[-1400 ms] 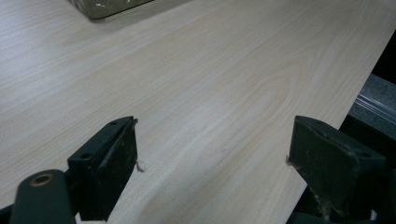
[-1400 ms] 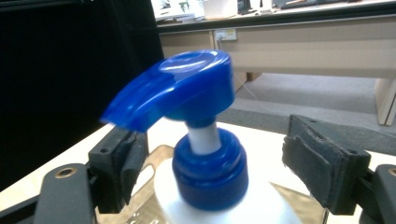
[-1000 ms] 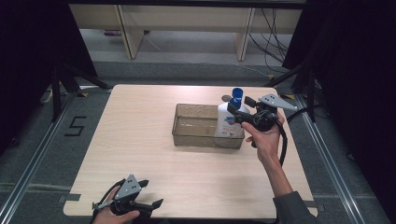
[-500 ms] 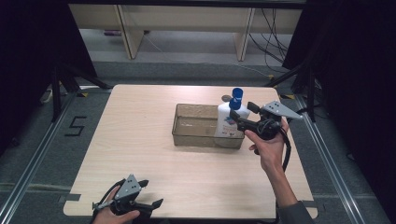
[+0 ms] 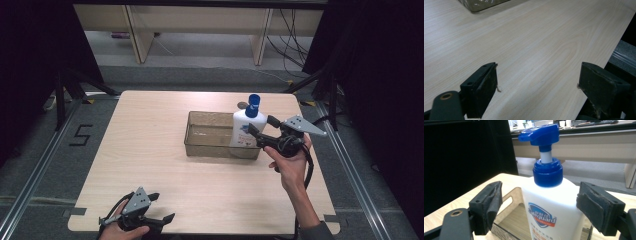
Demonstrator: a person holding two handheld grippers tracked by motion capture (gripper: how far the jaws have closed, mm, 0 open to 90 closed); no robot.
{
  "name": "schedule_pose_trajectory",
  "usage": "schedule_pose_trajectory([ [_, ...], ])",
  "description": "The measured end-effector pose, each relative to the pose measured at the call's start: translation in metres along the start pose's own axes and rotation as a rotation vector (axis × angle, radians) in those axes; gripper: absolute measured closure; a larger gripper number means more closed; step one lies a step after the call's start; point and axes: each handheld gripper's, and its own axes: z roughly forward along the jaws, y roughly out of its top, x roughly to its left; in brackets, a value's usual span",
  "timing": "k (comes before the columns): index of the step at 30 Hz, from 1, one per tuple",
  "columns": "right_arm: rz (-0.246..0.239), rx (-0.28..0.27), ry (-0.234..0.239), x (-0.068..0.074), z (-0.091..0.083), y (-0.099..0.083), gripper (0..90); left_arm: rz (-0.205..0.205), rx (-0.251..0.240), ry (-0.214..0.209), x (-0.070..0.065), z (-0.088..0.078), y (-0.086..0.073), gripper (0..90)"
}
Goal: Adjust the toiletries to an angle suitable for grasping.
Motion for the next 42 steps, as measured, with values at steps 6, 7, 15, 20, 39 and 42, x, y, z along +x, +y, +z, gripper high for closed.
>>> schedule_pose_trajectory([
  [6, -0.007, 0.004, -0.012, 0.001, -0.004, -0.002, 20.7, -0.002, -0.009, 0.004, -0.001, 0.000, 0.000, 14.9],
  [7, -0.009, -0.001, -0.006, 0.000, -0.004, -0.003, 20.8, -0.003, -0.010, 0.009, -0.001, 0.000, 0.000, 14.9],
  [15, -0.004, 0.008, -0.003, 0.001, -0.008, -0.007, 20.8, -0.003, -0.013, 0.001, -0.001, 0.001, 0.000, 14.9],
  [20, -0.004, 0.028, 0.002, 0.003, -0.010, -0.010, 20.8, -0.004, -0.014, 0.002, -0.001, 0.001, 0.000, 14.9],
  [39, -0.020, 0.036, 0.021, 0.013, -0.018, -0.021, 20.8, -0.004, -0.007, 0.012, -0.001, 0.000, 0.000, 14.9],
  [42, -0.008, 0.059, 0.029, 0.016, -0.020, -0.025, 20.8, -0.005, -0.009, 0.008, 0.000, 0.000, 0.001, 14.9],
])
